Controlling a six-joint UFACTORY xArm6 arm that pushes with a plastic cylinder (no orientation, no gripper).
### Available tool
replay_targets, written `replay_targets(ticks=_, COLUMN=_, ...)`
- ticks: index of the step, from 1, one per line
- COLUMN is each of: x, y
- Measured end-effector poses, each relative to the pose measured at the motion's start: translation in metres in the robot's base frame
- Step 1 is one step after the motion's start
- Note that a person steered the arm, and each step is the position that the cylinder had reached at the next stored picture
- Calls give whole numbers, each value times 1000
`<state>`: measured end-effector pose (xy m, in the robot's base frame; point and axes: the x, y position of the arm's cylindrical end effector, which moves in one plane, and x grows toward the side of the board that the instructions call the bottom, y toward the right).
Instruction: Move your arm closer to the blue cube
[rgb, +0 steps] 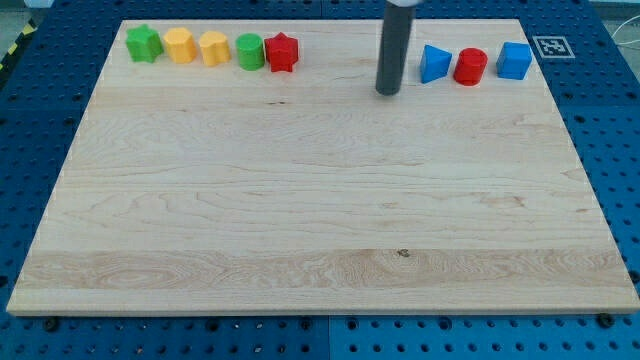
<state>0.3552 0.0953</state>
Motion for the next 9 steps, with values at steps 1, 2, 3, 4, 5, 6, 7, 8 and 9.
replay_targets(ticks=1, x=20, y=24)
replay_targets(ticks=2, x=22, y=71)
replay_targets(ticks=3, x=22, y=125)
replay_targets(ticks=4, x=20, y=177)
replay_targets(ticks=5, x=-3, y=221)
replay_targets(ticks=6, x=-61, y=232)
replay_targets(ticks=7, x=-129, y=237)
replay_targets(ticks=8, x=-135, y=229)
replay_targets(ticks=9, x=-109, y=223)
